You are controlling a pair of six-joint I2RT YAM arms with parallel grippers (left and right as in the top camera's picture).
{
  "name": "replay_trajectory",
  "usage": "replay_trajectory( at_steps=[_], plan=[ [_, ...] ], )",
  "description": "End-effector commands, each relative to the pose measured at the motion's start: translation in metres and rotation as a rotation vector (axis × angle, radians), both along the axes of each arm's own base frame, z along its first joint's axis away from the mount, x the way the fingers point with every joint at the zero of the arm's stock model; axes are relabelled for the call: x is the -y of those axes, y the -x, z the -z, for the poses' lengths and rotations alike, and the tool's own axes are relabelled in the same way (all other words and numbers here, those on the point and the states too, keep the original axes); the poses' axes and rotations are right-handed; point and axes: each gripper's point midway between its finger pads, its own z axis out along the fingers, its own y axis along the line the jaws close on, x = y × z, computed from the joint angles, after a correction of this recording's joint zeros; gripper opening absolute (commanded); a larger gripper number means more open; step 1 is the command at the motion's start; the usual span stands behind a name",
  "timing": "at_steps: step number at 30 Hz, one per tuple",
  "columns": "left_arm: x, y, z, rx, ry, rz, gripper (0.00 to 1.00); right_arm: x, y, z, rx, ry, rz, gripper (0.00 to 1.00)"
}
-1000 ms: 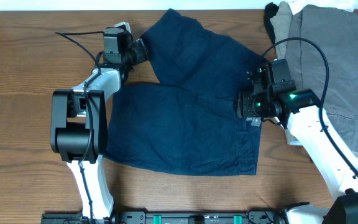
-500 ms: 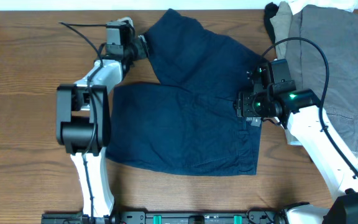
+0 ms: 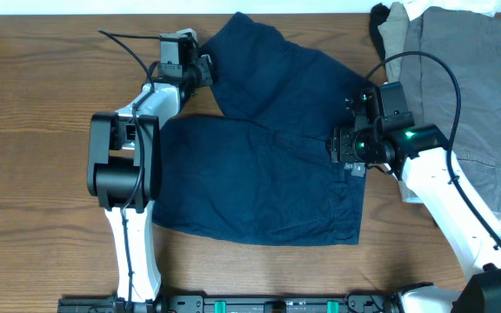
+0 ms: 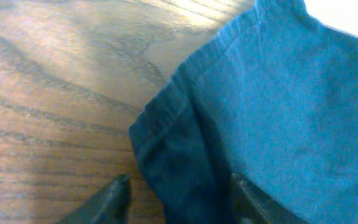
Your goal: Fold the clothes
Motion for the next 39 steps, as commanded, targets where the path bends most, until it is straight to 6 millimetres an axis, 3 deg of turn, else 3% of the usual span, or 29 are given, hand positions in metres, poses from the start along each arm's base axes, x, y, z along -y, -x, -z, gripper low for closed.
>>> replay_trajectory(
  at_steps=[1,4,9,12,16,22,26,32,39],
  plan=[
    [0.005,-0.003,0.008,-0.001,-0.011,0.013,0.29,-0.002,-0.002,-0.003,0.009,0.003,-0.002,0.68],
    [0.002,-0.005,0.007,0.003,-0.013,0.007,0.15,-0.002,-0.001,-0.002,0.005,0.004,-0.002,0.68],
    [-0.007,-0.005,0.008,-0.001,-0.015,-0.016,0.06,-0.002,-0.001,-0.002,0.005,0.004,-0.002,0.68],
    [-0.026,0.003,0.014,-0.072,-0.003,-0.096,0.06,-0.002,-0.001,-0.003,0.005,0.004,-0.002,0.67],
    [-0.056,0.031,0.016,-0.213,-0.032,-0.182,0.06,-0.002,-0.003,-0.003,0.013,0.001,-0.002,0.68],
    [-0.086,0.081,-0.002,-0.397,-0.064,-0.239,0.06,-0.004,-0.011,-0.008,0.051,-0.009,-0.002,0.68],
    [-0.089,0.113,-0.007,-0.511,-0.075,-0.243,0.06,-0.006,-0.016,-0.011,0.075,-0.015,-0.002,0.67],
    [-0.089,0.159,0.002,-0.697,-0.111,-0.206,0.06,-0.009,-0.031,-0.013,0.129,-0.027,-0.001,0.65],
    [-0.089,0.172,0.004,-0.744,-0.137,-0.163,0.06,-0.008,-0.081,0.017,0.214,0.006,0.039,0.66]
  ],
)
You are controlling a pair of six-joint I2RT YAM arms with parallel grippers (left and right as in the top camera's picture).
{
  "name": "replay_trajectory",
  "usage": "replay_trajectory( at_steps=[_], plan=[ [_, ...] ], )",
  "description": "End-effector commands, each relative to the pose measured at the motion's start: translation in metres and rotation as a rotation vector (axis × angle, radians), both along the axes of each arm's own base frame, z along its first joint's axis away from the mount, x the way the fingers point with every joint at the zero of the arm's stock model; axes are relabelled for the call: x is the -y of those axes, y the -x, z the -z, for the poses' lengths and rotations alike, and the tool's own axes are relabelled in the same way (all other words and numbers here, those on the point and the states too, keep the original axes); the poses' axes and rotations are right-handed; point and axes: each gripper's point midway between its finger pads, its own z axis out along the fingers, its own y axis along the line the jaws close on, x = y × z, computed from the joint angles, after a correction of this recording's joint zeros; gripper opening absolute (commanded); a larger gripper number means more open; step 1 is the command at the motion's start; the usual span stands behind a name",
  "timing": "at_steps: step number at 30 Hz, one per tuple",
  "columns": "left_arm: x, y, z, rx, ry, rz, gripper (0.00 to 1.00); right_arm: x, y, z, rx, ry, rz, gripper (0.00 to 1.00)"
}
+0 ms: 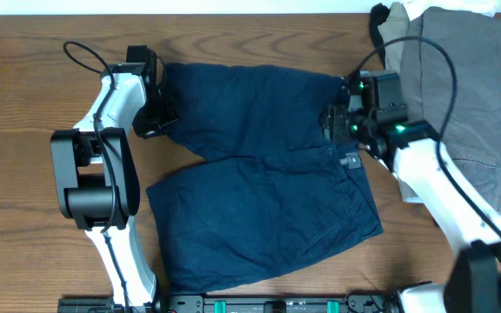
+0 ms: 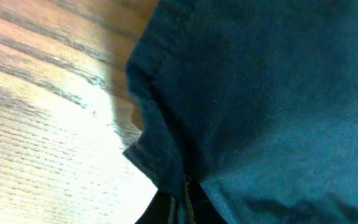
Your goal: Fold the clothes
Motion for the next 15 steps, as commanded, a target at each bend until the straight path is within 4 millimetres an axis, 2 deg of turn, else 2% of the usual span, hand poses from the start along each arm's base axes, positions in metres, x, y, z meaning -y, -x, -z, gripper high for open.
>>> replay_trajectory(
  at_steps=[1,4,7,15],
  plan=[
    [-0.001,0.001,-0.006,0.01,-0.011,0.037,0.06,0.009,-0.021,0.024,0.008,0.045,0.047,0.66],
    [-0.001,-0.001,-0.006,0.02,-0.012,0.037,0.06,0.022,-0.045,0.043,0.026,0.015,0.117,0.66],
    [-0.001,-0.003,-0.006,0.026,-0.012,0.037,0.06,0.033,-0.061,0.058,0.04,-0.015,0.155,0.65],
    [-0.001,-0.003,-0.006,0.029,-0.012,0.036,0.06,0.03,-0.089,0.09,0.1,-0.059,0.145,0.58]
  ],
)
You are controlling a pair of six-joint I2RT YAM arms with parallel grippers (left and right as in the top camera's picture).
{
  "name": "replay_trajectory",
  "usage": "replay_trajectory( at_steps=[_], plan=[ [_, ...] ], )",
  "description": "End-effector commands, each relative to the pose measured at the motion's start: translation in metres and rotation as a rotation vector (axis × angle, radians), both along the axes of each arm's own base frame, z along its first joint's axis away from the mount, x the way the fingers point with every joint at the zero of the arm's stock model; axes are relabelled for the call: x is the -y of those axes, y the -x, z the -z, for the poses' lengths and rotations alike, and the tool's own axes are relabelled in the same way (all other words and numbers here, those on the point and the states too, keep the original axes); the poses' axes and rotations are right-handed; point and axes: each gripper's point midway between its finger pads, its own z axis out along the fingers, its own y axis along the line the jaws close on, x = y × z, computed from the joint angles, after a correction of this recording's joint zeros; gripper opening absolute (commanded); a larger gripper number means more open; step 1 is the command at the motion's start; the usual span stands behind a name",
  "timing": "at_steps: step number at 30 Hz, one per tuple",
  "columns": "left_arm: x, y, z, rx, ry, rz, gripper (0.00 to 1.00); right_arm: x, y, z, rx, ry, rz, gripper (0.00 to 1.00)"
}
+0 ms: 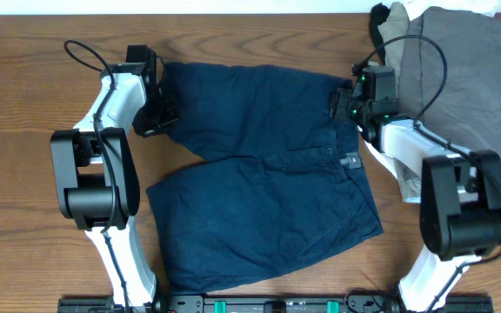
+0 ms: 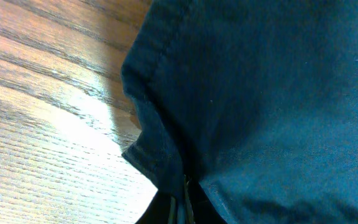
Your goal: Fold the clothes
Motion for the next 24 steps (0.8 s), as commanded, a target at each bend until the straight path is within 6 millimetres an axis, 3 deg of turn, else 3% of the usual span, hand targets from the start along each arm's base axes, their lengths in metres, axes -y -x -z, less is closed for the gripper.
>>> replay_trajectory(
  at_steps=[1,12,22,24],
  plan=[
    [-0.001,0.001,-0.006,0.009,-0.009,0.018,0.06,-0.009,-0.005,0.012,0.002,-0.033,-0.022,0.58],
    [-0.001,0.001,-0.006,0.009,-0.009,0.018,0.06,-0.016,-0.02,0.035,0.045,-0.086,-0.006,0.45],
    [-0.001,0.001,-0.006,0.01,-0.009,0.017,0.06,-0.011,-0.047,0.009,0.178,-0.141,0.073,0.01],
    [-0.001,0.001,-0.006,0.011,-0.009,0.017,0.06,-0.011,-0.052,0.003,0.188,-0.144,0.074,0.01]
  ],
)
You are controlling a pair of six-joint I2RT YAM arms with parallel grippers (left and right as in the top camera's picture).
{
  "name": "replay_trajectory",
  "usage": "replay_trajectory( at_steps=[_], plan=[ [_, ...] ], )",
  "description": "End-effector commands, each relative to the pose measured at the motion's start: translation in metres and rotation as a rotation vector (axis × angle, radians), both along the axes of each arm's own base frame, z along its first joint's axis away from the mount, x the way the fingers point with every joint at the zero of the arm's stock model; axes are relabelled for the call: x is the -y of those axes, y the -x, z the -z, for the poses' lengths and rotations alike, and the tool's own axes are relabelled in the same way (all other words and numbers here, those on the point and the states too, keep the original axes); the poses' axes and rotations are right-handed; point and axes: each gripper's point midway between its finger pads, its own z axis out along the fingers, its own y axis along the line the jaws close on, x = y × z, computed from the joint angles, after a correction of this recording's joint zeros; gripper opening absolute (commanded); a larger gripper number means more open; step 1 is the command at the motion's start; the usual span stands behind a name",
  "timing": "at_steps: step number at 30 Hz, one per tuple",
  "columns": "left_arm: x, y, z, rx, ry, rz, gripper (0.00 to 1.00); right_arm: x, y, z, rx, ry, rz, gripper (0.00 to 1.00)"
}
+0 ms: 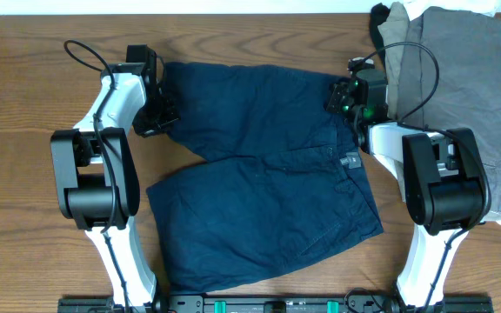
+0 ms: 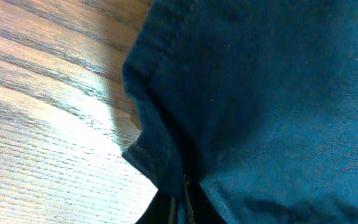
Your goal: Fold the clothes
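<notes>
Navy shorts (image 1: 268,174) lie spread on the wooden table (image 1: 24,174), waist to the right and both legs pointing left. My left gripper (image 1: 157,122) is at the hem of the upper leg. In the left wrist view the left gripper (image 2: 182,202) is shut, with the dark hem (image 2: 151,155) pinched between its fingers. My right gripper (image 1: 336,96) sits at the upper corner of the waistband (image 1: 348,130). The overhead view does not show how its jaws stand.
A pile of grey and beige clothes (image 1: 468,78) lies at the back right, with a black piece (image 1: 378,22) at its top left corner. The right arm is folded close beside that pile. The table's far edge runs just behind the shorts.
The right arm has folded in closer to its base and its gripper has shifted slightly up at the waistband corner. The shorts and the left gripper have not moved.
At first the shorts lay skewed, with my left gripper open around the upper leg's hem and the right gripper at the waist. Then the left was shut on the hem and the shorts lay spread wider. Since then only the right arm has drawn back.
</notes>
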Motion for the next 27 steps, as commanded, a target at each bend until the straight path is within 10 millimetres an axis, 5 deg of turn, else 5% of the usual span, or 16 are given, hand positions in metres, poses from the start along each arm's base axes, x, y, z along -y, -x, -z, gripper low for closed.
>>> replay_trajectory(
  at_steps=[1,14,27],
  plan=[
    [-0.001,0.001,-0.006,0.011,-0.01,0.017,0.06,0.004,-0.014,-0.012,0.026,-0.012,0.033,0.01],
    [-0.001,0.003,-0.005,0.002,-0.01,0.018,0.06,0.059,-0.043,-0.044,-0.026,0.024,0.095,0.01],
    [0.0,0.052,-0.006,-0.199,-0.004,0.02,0.06,0.058,-0.033,-0.032,-0.082,0.036,0.067,0.01]
  ],
)
